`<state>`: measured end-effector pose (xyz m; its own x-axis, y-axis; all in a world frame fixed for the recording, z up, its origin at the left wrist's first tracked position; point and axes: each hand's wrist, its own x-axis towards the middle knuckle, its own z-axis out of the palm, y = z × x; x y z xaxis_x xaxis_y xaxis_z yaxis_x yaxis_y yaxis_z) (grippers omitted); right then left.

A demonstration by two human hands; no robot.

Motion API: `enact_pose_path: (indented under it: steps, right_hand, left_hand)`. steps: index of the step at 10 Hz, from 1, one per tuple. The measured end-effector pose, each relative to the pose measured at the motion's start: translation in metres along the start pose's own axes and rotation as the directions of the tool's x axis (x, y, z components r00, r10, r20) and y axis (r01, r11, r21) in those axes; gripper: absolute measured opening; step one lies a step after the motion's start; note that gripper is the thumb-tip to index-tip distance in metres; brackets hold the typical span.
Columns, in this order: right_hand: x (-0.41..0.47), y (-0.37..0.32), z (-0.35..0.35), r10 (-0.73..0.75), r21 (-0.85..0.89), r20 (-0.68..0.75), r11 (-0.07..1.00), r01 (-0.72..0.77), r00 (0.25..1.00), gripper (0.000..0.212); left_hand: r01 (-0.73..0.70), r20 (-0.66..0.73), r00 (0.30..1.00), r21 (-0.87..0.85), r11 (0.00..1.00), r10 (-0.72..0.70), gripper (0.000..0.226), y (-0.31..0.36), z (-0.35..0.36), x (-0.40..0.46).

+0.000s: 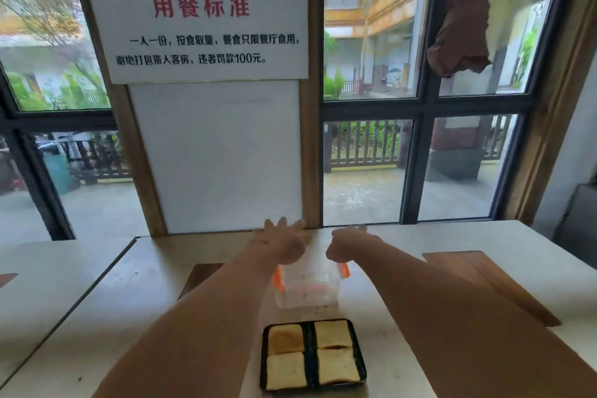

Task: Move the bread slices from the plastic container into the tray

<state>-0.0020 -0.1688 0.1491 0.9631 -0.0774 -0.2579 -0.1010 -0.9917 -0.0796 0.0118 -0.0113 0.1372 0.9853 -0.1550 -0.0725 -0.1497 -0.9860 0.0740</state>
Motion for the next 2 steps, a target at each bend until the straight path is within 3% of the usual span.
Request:
enact_pose_path:
  steps: [2]
  right_hand:
    - [-0.009, -0.013, -0.102, -0.043, 0.005, -0.232, 0.999, 0.045, 0.972, 0.055]
  left_hand:
    - [0.023, -0.142, 0.990, 0.053, 0.998, -0.016, 0.066, -0.009, -0.095, 0.008]
